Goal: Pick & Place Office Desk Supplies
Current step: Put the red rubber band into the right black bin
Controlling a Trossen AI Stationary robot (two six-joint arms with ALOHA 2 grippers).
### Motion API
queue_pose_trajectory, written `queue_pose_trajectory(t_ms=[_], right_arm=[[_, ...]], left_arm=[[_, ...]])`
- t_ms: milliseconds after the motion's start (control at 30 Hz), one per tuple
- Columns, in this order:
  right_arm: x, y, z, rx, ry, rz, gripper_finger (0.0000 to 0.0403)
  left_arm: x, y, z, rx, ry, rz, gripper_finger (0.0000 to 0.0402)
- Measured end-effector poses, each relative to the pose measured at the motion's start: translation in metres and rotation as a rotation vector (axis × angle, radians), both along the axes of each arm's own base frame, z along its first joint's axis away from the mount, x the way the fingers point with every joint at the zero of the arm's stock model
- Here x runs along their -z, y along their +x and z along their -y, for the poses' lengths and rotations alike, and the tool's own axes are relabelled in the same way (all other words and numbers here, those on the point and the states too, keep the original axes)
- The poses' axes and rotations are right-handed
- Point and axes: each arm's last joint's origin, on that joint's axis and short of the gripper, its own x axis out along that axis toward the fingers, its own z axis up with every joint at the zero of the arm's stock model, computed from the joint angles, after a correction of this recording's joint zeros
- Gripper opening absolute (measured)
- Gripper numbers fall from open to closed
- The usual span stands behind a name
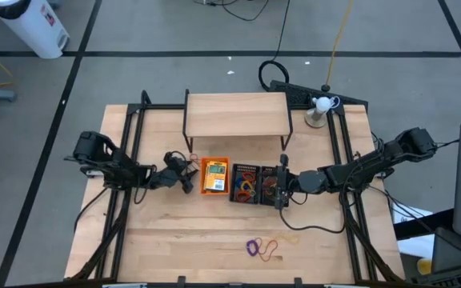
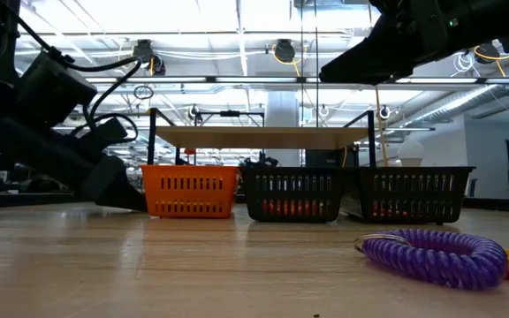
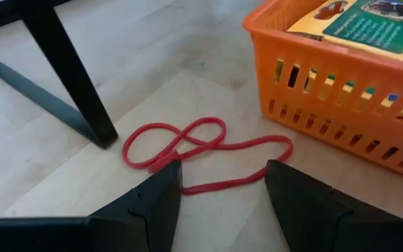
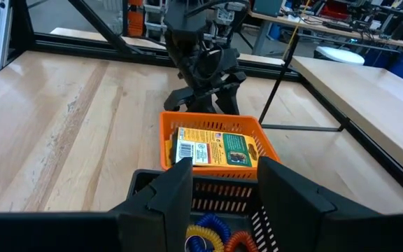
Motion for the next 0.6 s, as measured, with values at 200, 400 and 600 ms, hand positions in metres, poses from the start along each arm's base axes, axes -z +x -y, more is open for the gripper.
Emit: queue_pose_trajectory(t_ms=[200,400,600], right_arm=[[0.0,0.0,0.0,0.0,0.0,0.0,0.015],[0.0,0.0,0.0,0.0,0.0,0.0,0.015],[0.0,0.0,0.0,-0.001,0.0,0.0,0.015]], left_arm=[[0.001,0.001,0.0,0.025,-0.011,-0.01,0.0128],[0.001,0.002,0.002,0.085,-0.069,-0.004,0.0014],[-0.001,0.002,0.01,0.083,-0.099,0.035,0.0005]])
